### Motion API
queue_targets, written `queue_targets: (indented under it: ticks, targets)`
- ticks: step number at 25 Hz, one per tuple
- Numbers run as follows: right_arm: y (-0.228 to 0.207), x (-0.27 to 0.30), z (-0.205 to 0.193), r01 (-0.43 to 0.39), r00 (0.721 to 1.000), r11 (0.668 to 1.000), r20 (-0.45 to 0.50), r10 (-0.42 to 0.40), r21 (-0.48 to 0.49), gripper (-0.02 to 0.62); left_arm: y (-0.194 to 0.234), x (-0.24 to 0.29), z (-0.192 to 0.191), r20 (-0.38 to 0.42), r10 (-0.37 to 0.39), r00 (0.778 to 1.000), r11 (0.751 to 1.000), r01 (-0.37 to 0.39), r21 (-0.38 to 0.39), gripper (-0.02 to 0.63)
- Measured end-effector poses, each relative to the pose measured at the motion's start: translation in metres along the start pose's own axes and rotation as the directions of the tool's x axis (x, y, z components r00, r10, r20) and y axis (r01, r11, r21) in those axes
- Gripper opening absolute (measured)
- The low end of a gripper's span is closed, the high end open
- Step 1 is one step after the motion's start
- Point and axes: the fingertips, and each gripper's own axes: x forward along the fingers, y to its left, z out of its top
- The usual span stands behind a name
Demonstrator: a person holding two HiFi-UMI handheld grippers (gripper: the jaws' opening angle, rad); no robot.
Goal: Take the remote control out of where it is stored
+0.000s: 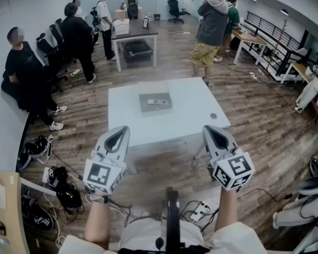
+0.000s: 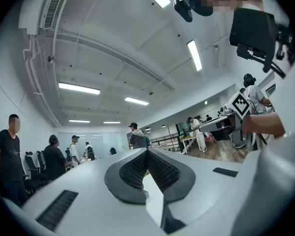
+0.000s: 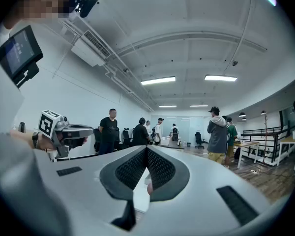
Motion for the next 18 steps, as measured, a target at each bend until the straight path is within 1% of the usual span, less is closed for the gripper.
queue_targets:
  ticks: [6,10,14,18]
  targets:
    - [-0.011,-0.002,-0.003,-0.032,0.999,0.998,0.019,0.031,0.050,-0.002,-0.010,0.012,-0.002,-0.010,0.011,1.000,1.000,-0.011,-0.018,-0.002]
    - [-0.018,-0.004,-0.008,-0.055,0.998,0.997,0.025,0.053,0.054,-0.002,-0.020,0.018,-0.005,-0.021,0.020,1.000,1.000,-0.020,-0.013,-0.002]
    - [-0.024,-0.007,-0.015,-0.083,0.996,0.995,0.023,0.082,0.062,-0.002,-0.031,0.025,-0.011,-0.048,0.024,0.999,1.000,-0.024,-0.009,-0.002]
    - [-0.028,-0.005,-0.023,-0.126,0.992,0.989,0.013,0.126,0.080,-0.002,-0.037,0.032,-0.019,-0.062,0.025,0.998,1.000,-0.025,-0.002,-0.002]
